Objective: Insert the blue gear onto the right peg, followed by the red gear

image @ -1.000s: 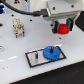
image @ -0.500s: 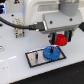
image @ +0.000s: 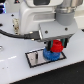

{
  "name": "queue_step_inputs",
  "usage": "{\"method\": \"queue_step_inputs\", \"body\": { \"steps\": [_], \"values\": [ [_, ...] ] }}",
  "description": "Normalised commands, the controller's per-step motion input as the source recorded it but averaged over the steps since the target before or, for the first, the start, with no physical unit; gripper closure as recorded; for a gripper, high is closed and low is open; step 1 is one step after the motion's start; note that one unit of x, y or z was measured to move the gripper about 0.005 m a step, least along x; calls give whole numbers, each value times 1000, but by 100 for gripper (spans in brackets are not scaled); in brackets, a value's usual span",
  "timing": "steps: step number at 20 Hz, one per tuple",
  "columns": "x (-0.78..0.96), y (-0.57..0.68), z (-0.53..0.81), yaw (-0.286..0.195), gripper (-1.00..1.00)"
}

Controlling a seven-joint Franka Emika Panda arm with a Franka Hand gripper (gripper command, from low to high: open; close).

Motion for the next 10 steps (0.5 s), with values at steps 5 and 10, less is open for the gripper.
{"method": "queue_step_inputs", "body": {
  "steps": [5, 10],
  "values": [
    [69, -36, -98, 0, 100],
    [54, 0, 75, 0, 100]
  ]
}}
